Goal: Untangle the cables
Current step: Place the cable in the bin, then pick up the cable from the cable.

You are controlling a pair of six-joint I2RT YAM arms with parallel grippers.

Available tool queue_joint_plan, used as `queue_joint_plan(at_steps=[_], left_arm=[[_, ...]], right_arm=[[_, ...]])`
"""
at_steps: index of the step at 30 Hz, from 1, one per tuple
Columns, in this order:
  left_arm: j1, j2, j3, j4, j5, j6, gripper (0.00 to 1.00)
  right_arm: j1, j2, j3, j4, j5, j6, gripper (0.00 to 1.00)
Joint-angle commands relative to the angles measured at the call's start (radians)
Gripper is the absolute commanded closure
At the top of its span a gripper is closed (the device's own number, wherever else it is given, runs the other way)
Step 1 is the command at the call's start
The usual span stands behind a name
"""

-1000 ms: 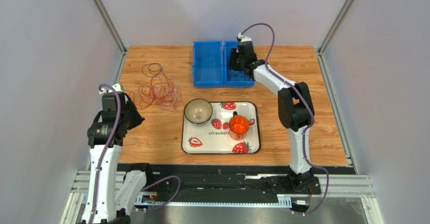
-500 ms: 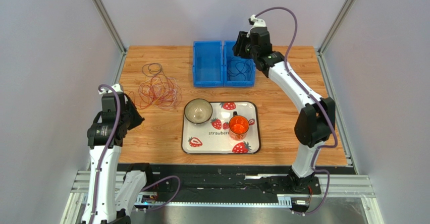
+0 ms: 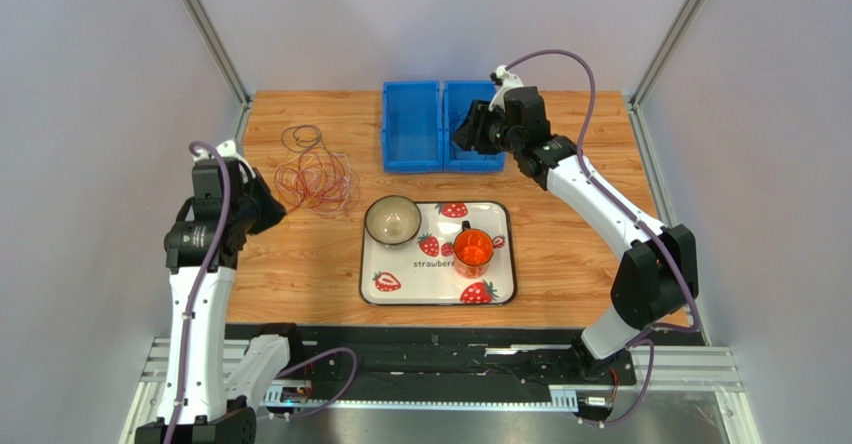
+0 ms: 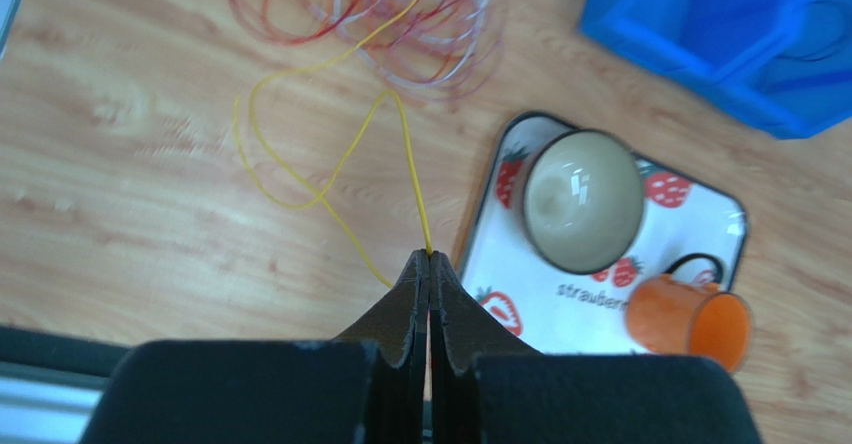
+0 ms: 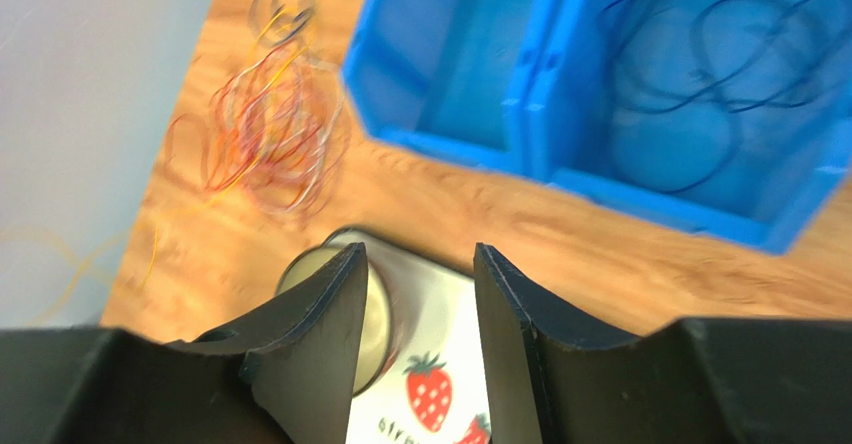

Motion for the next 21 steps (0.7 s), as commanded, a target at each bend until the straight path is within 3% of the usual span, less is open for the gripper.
queue_joint_plan(at_steps=[1, 7, 11, 18, 21], left_arm=[[0.002, 0.054, 0.191, 0.112, 0.200, 0.030, 1.00], [-0.027, 0.177, 0.407, 0.224, 0.561, 0.001, 1.00], [-0.050, 0.188, 0.417, 0.388, 0.814, -0.027, 1.00], [-0.050, 0.076, 0.222, 0.542, 0.811, -0.031, 1.00], [-0.048, 0.064, 0.214, 0.557, 0.795, -0.041, 1.00]], right_arm=[[0.016, -0.092, -0.029, 0.102, -0.219, 0.037, 0.52], [0.045, -0.098, -0.040, 0.141, -0.370, 0.092, 0.52], [0.069, -0.075, -0.038, 0.176, -0.419, 0.155, 0.51], [0.168, 0.020, -0.006, 0.197, -0.392, 0.281, 0.47], [0.220, 0.112, 0.043, 0.213, -0.398, 0.323, 0.48]])
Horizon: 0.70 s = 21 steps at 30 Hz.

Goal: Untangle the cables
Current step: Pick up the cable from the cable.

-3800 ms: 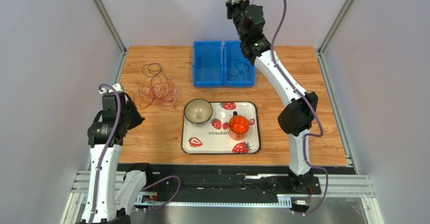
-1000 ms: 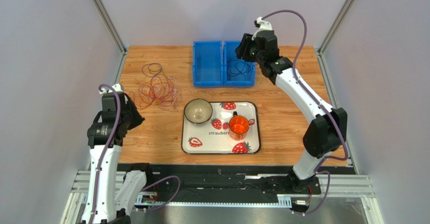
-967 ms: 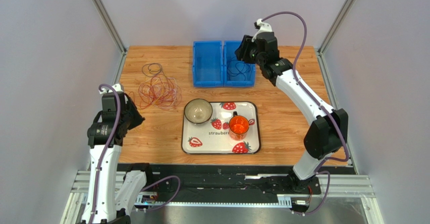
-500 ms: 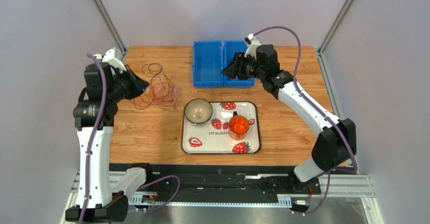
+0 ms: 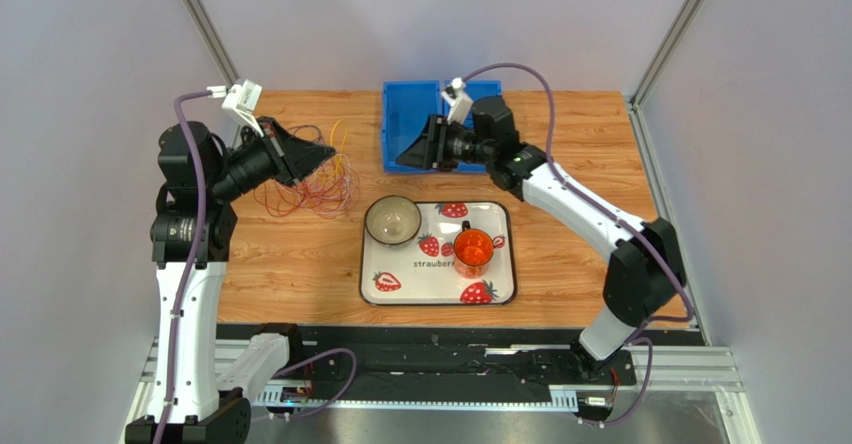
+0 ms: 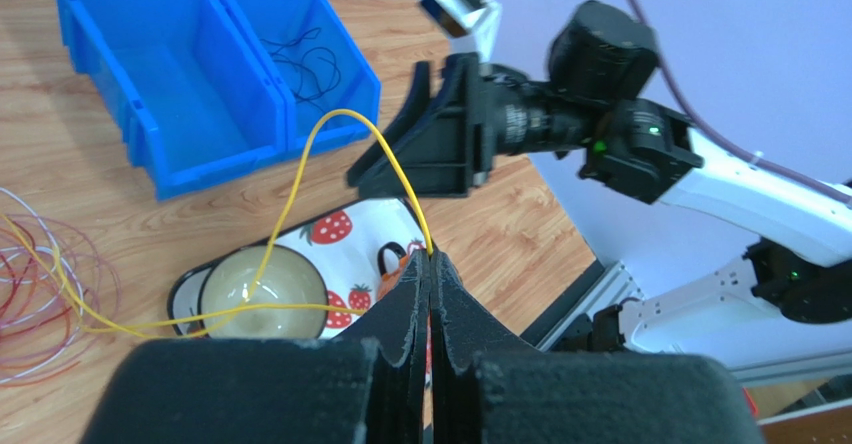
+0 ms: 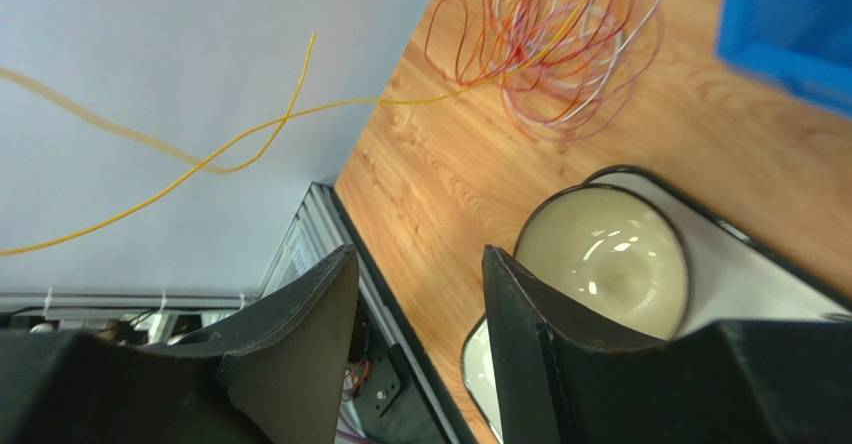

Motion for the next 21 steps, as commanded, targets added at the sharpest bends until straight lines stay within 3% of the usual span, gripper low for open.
queue_joint_plan(at_steps=[1, 7, 11, 21], left_arm=[[-0.002, -0.022, -0.006, 0.105, 0.020, -0.014, 1.00], [-0.002, 0.010, 0.069, 0.043, -0.094, -0.024, 1.00], [-0.002, 0.014, 0.098, 0.071, -0.085, -0.043, 1.00], [-0.002, -0.019, 0.057, 0.105, -0.068, -0.056, 1.00]], right_arm=[[0.087, 0.119, 0.090, 0.056, -0.010, 0.083, 0.48], [0.172, 0.296, 0.194, 0.097, -0.006, 0.092, 0.48], [0.179, 0.386, 0.245, 0.181, -0.030, 0.234, 0.47], [0.178, 0.543, 0.428, 0.122, 0.063, 0.564, 0.39]])
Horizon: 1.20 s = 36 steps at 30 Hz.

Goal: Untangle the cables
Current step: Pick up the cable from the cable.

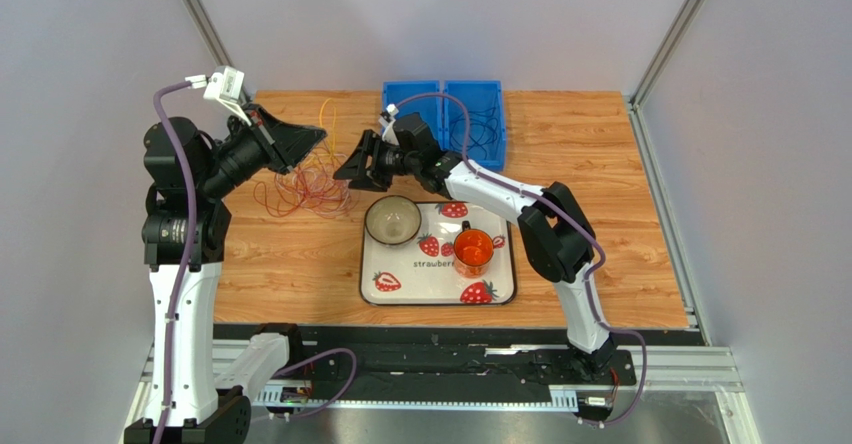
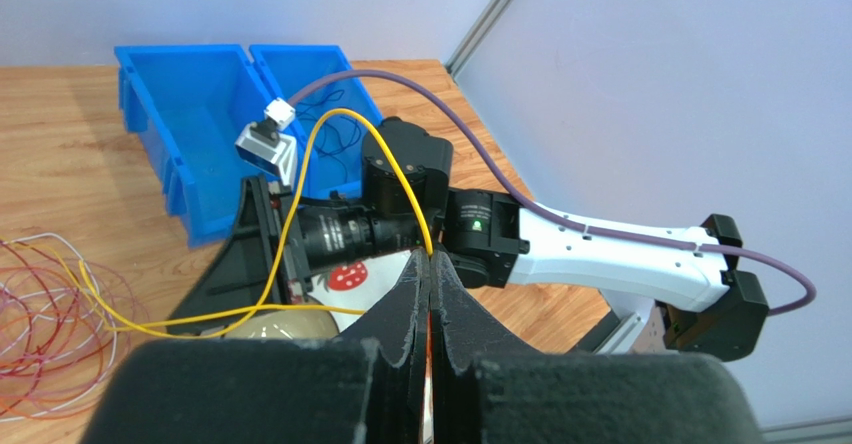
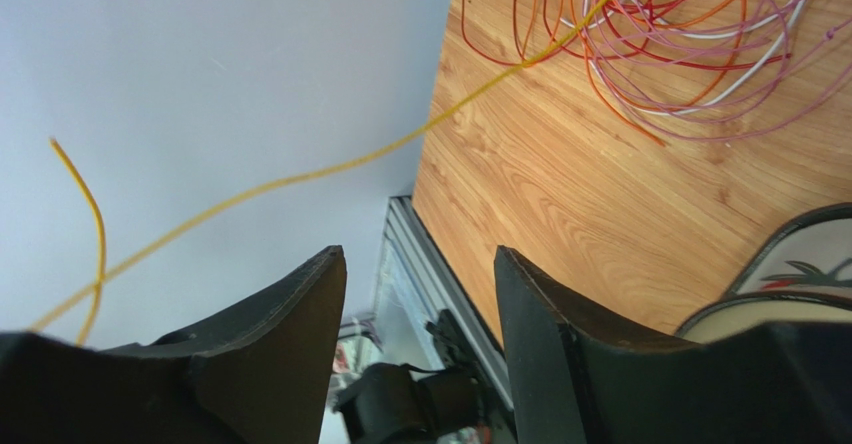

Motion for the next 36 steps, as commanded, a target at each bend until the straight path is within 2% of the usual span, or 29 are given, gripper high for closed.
queue_joint_plan(at_steps=[1, 8, 13, 22, 25, 27, 28, 31, 33, 36], left_arm=[[-0.002, -0.029, -0.006, 0.053, 0.010, -0.016, 1.00], [-0.001, -0.034, -0.018, 0.064, 0.017, -0.016, 1.00], [-0.002, -0.034, -0.023, 0.065, 0.011, -0.013, 1.00], [-0.001, -0.043, -0.049, 0.090, 0.022, -0.028, 1.00], [-0.001, -0.043, -0.055, 0.091, 0.022, -0.030, 1.00], [-0.001, -0.045, -0.058, 0.090, 0.020, -0.030, 1.00], [-0.002, -0.045, -0.058, 0.090, 0.020, -0.030, 1.00], [-0.002, -0.049, -0.058, 0.093, 0.022, -0.035, 1.00], [-0.002, -0.052, -0.058, 0.093, 0.022, -0.036, 1.00], [-0.001, -0.055, -0.060, 0.093, 0.017, -0.035, 1.00]], right_arm=[[-0.004, 0.072, 0.129, 0.015, 0.036, 0.240, 0.39], [0.000, 0.206, 0.292, 0.007, -0.017, 0.398, 0.38], [0.006, 0.217, 0.301, -0.024, -0.020, 0.409, 0.38], [0.023, 0.266, 0.340, 0.022, -0.042, 0.451, 0.45], [0.029, 0.271, 0.355, 0.024, -0.040, 0.455, 0.51], [0.031, 0.266, 0.355, 0.024, -0.039, 0.452, 0.65], [0.031, 0.260, 0.346, 0.025, -0.037, 0.451, 0.76], [0.031, 0.249, 0.325, 0.041, -0.031, 0.451, 0.96], [0.031, 0.246, 0.324, 0.048, -0.036, 0.454, 1.00], [0.034, 0.245, 0.318, 0.064, -0.042, 0.460, 1.00]])
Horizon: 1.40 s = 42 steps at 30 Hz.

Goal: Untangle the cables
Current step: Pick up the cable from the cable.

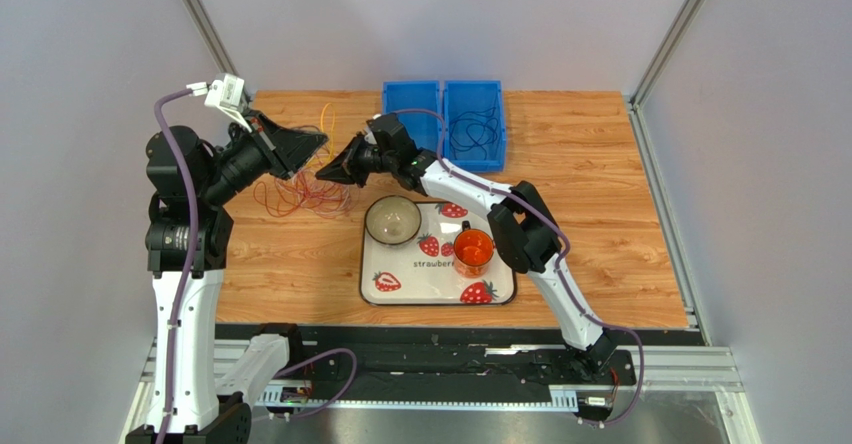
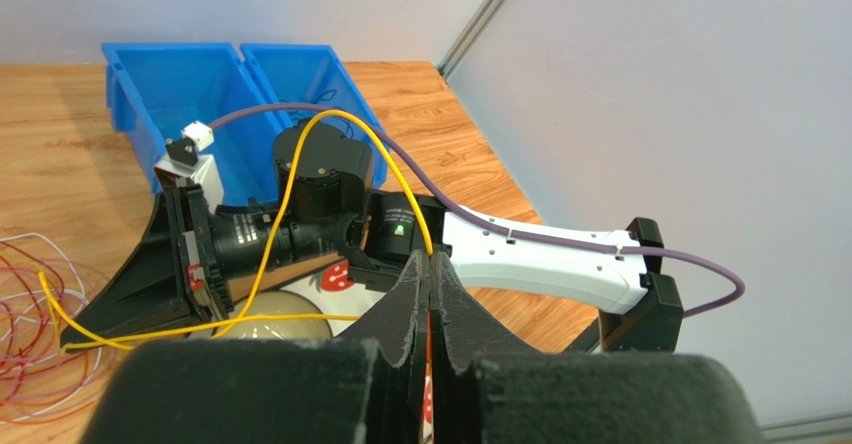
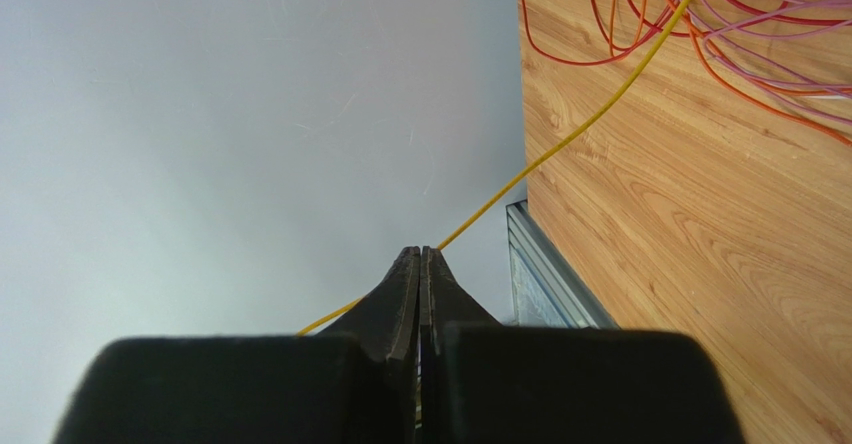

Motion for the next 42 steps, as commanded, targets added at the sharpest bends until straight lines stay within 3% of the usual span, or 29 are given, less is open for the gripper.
queue_joint_plan(at_steps=[1, 3, 4, 7, 11, 18, 21, 28, 37, 41, 42], left_arm=[[-0.002, -0.019, 0.001, 0.046, 0.012, -0.008, 1.00], [-0.002, -0.018, 0.002, 0.044, 0.012, -0.004, 1.00], [-0.002, -0.019, 0.005, 0.040, 0.009, -0.002, 1.00], [-0.002, -0.019, 0.010, 0.032, -0.001, 0.009, 1.00], [-0.002, -0.018, 0.005, 0.030, -0.013, 0.016, 1.00], [-0.002, -0.018, -0.016, 0.052, -0.007, 0.004, 1.00], [-0.002, -0.019, -0.019, 0.050, -0.007, 0.004, 1.00], [-0.002, -0.030, -0.034, 0.061, -0.002, -0.008, 1.00], [-0.002, -0.080, -0.041, -0.065, -0.039, 0.033, 1.00], [-0.002, -0.123, -0.060, -0.297, -0.200, 0.108, 0.99], [-0.002, -0.127, -0.068, -0.344, -0.299, 0.125, 0.91]], right_arm=[[0.008, -0.010, 0.014, 0.058, -0.018, 0.024, 1.00], [0.008, -0.013, 0.010, 0.063, -0.034, 0.022, 0.99], [0.008, -0.016, 0.006, 0.063, -0.035, 0.024, 0.88], [0.008, -0.039, -0.025, 0.054, -0.038, 0.010, 0.71], [0.011, -0.050, -0.059, 0.057, -0.047, 0.013, 0.64], [0.015, -0.009, -0.013, 0.080, -0.058, 0.050, 0.63], [0.017, 0.000, 0.003, 0.080, -0.054, 0.053, 0.69], [0.017, 0.036, 0.033, 0.095, -0.047, 0.074, 1.00], [-0.006, 0.021, 0.072, 0.109, -0.061, 0.070, 1.00], [-0.038, -0.009, 0.141, 0.041, -0.073, -0.007, 1.00], [-0.046, -0.013, 0.153, 0.037, -0.077, -0.025, 1.00]])
